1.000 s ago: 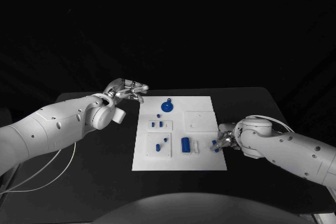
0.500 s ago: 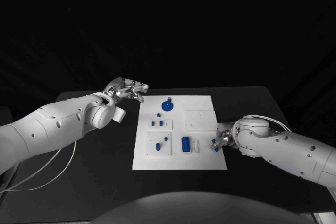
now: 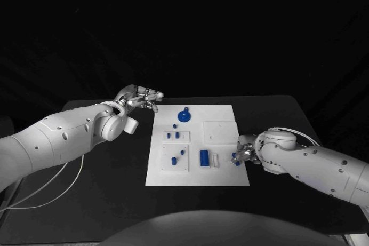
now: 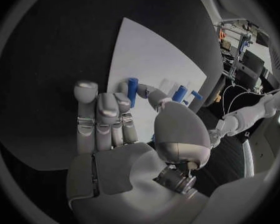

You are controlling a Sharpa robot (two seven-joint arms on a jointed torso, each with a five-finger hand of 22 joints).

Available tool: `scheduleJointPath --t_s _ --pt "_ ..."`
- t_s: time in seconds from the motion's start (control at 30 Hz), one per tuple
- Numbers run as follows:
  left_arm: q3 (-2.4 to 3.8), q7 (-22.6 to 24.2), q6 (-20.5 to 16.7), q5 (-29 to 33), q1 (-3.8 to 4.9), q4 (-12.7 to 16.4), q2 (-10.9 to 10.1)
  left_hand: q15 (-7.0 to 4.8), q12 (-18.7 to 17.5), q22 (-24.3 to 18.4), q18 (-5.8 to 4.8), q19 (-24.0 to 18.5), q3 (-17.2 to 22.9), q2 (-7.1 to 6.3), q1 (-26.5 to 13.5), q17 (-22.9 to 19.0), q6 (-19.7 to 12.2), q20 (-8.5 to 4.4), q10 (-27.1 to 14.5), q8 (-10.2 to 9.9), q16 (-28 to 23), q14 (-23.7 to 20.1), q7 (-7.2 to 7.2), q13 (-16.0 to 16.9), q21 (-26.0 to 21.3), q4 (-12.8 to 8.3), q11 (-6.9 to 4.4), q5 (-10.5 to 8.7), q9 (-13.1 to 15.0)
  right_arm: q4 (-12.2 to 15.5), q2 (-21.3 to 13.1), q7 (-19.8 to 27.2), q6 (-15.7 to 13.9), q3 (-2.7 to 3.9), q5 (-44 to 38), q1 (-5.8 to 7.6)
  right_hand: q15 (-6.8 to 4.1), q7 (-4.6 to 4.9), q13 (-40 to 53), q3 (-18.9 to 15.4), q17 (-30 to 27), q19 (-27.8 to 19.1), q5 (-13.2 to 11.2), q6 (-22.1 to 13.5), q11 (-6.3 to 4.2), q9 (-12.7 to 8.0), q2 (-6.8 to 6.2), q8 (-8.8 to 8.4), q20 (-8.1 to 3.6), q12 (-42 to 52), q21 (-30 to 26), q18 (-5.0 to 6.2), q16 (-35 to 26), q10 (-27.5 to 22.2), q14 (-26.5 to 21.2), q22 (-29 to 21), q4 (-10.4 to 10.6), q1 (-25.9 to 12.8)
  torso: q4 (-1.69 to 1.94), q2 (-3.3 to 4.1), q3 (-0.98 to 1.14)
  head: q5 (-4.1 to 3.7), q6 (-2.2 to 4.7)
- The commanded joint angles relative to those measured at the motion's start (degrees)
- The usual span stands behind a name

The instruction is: Assemble the parts on the task board

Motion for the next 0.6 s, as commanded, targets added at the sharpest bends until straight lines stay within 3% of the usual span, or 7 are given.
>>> scheduleJointPath --t_s 0.03,0.2,0.6 --pt "0.03 0.5 0.4 0.0 0.02 0.2 0.0 0.07 0.1 0.1 0.21 0.0 -0.1 0.57 -0.2 -0.1 -0.2 0.24 -0.3 0.3 0.3 -0.1 0.06 0.0 0.0 -0.2 0.13 -0.21 0.0 0.1 0.1 -0.1 -0.7 -0.94 5.2 -1.33 0.13 1.24 -0.1 8.0 -0.1 2.6 1.6 -2.2 -0.2 -21.4 0.46 -0.6 0.27 0.1 0.4 0.74 -0.3 0.0 0.0 4.7 -8.0 1.3 -0.02 0.01 0.0 0.09 -0.02" --pt "0.03 0.5 0.5 0.0 0.02 0.2 0.0 0.07 0.1 0.1 0.21 0.0 -0.1 0.57 -0.2 -0.1 -0.2 0.24 -0.3 0.3 0.3 -0.1 0.06 0.0 0.0 -0.2 0.13 -0.21 0.0 1.5 -0.5 -0.1 -1.9 -0.52 8.2 -1.32 0.11 1.19 -0.1 7.4 -0.1 2.6 1.6 -1.9 -0.23 -21.5 0.46 -0.61 0.25 0.2 0.4 0.74 -0.3 0.1 0.0 4.6 -7.9 1.5 -0.05 0.01 0.0 0.18 -0.04" --pt "0.03 0.4 0.5 0.0 0.02 0.2 0.0 0.09 0.1 0.1 0.23 0.0 -0.1 0.57 -0.2 0.0 -0.2 0.26 -0.4 0.3 0.3 -0.2 0.05 0.0 0.0 -0.2 0.16 -0.21 0.0 5.2 -0.7 0.3 -5.0 2.3 14.4 -1.28 -0.02 1.01 -0.2 5.2 -0.2 2.7 1.7 -1.6 -0.31 -21.4 0.7 -0.57 0.15 0.4 0.2 0.68 -0.6 0.1 0.0 4.5 -7.8 1.7 0.01 0.07 0.02 0.31 0.02"
